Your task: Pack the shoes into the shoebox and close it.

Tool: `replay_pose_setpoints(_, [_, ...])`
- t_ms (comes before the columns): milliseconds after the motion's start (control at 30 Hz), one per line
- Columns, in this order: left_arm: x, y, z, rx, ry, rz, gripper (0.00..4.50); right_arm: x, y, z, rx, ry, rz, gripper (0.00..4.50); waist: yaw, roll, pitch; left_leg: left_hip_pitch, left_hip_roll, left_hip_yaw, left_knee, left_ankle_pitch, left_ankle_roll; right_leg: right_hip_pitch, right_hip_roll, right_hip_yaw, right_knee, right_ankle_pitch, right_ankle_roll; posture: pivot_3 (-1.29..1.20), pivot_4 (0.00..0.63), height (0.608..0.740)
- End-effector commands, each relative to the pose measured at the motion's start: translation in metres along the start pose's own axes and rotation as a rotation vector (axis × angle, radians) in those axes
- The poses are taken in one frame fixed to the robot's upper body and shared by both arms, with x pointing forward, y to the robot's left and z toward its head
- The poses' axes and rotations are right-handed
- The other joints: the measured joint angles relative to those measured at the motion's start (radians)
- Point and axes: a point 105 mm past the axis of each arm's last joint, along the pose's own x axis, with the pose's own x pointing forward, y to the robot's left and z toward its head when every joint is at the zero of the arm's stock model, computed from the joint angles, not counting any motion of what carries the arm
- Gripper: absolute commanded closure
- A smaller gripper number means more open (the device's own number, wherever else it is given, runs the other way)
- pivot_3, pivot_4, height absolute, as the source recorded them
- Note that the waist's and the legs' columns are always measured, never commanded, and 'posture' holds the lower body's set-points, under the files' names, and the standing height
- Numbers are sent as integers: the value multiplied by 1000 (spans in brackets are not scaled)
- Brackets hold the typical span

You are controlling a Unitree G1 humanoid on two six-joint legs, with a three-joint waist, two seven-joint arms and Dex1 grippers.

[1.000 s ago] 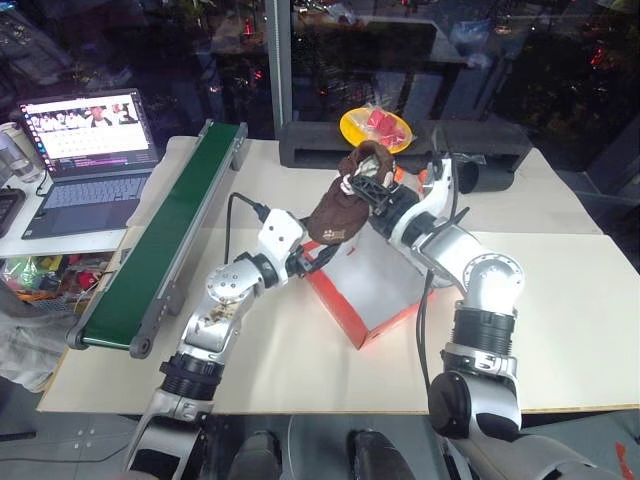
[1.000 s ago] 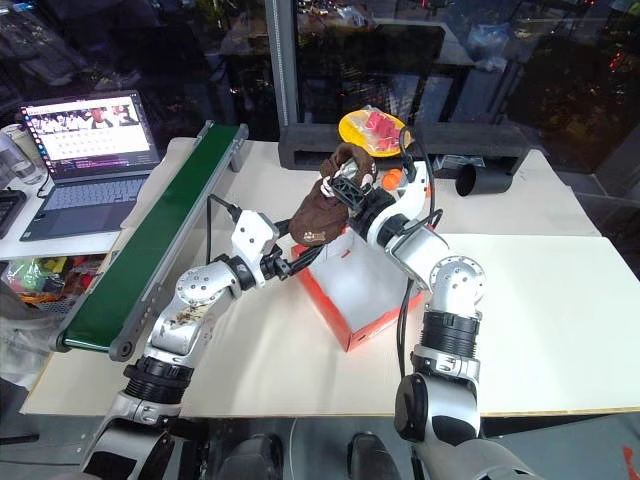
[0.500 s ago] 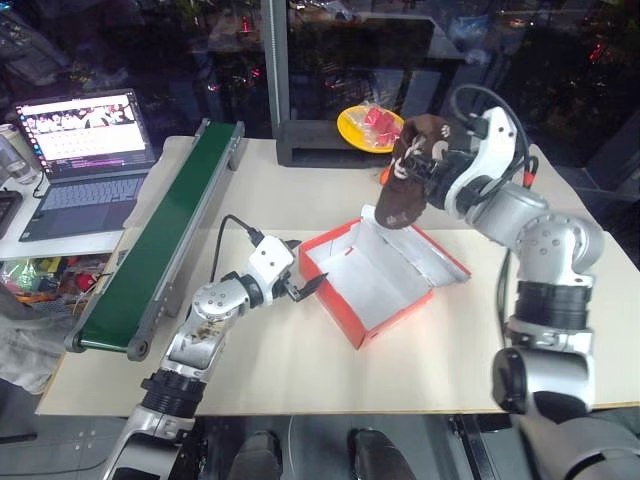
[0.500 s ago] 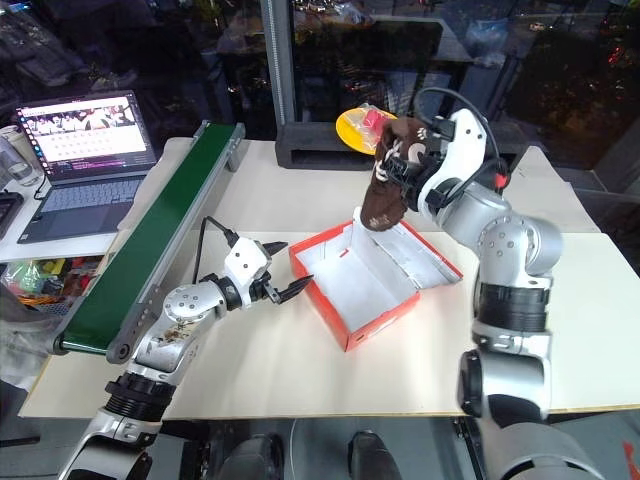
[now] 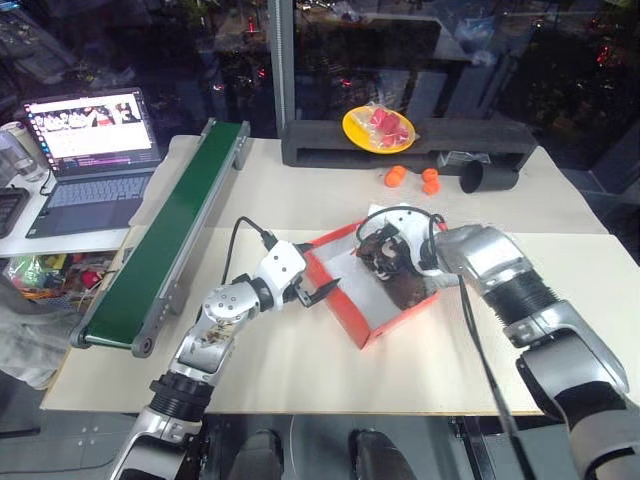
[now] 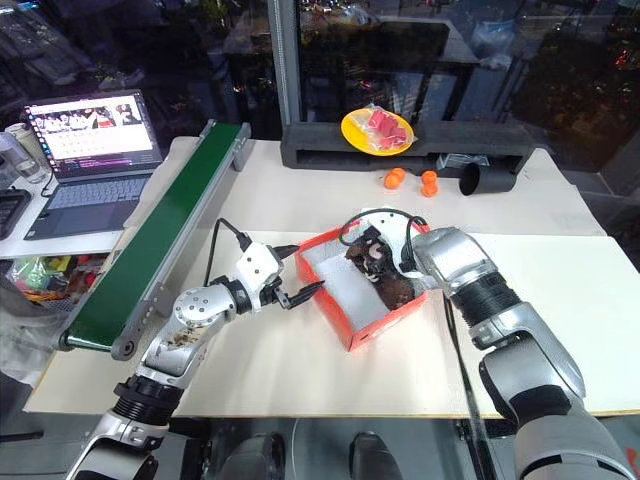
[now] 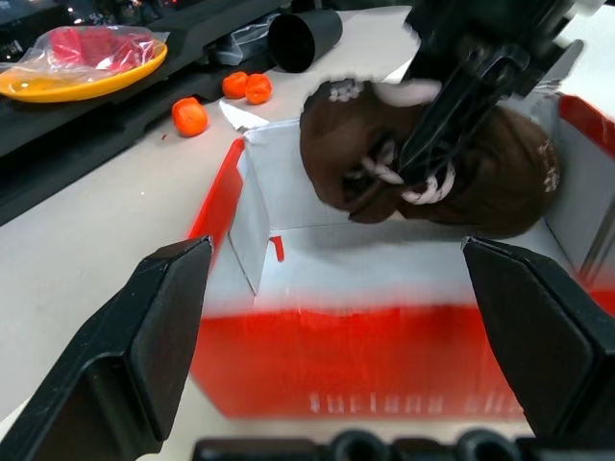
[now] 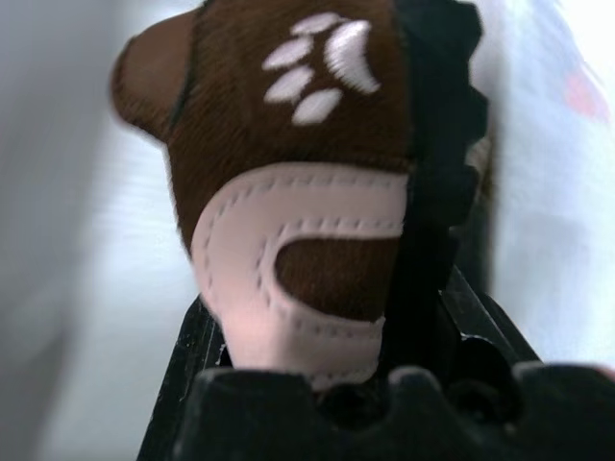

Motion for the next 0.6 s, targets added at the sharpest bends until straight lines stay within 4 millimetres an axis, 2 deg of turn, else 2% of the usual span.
replay_pose_setpoints(33, [0, 0, 11, 30, -42, 5, 36, 9, -9, 2, -45, 1, -36, 2742, -2, 0, 0, 0, 0, 0, 0, 0, 0, 0, 0, 0, 0, 0, 0, 0, 150, 733])
replay_pose_setpoints(100, [-1, 0, 10, 29, -40, 6, 36, 16, -8, 2, -25, -4, -33, 2742, -4, 0, 0, 1, 0, 0, 0, 0, 0, 1, 0, 0, 0, 0, 0, 0, 150, 733])
replay_pose_setpoints(133, [-1, -1, 10, 28, -40, 8, 6, 19, -7, 3, -7, -13, -34, 2415, -4, 0, 0, 3, 0, 0, 0, 0, 0, 3, 0, 0, 0, 0, 0, 0, 150, 733])
replay_pose_setpoints(167, [-2, -1, 10, 28, -39, 8, 6, 20, -6, 6, 28, -34, -30, 2415, -4, 0, 0, 4, 0, 0, 0, 0, 0, 4, 0, 0, 0, 0, 0, 0, 150, 733])
replay_pose_setpoints(400, [-7, 4, 6, 27, -32, 40, 0, 15, -10, 28, 91, -127, -57, 93, -4, 0, 0, 5, 0, 0, 0, 0, 0, 4, 0, 0, 2, 0, 0, 0, 150, 733])
replay_pose_setpoints(600, [-22, 51, 4, 67, -21, 255, 0, -23, -14, 67, 46, -272, -109, 93, -4, 1, 1, 2, 0, 0, 0, 0, 0, 1, 0, 0, 2, 0, 0, 0, 150, 733])
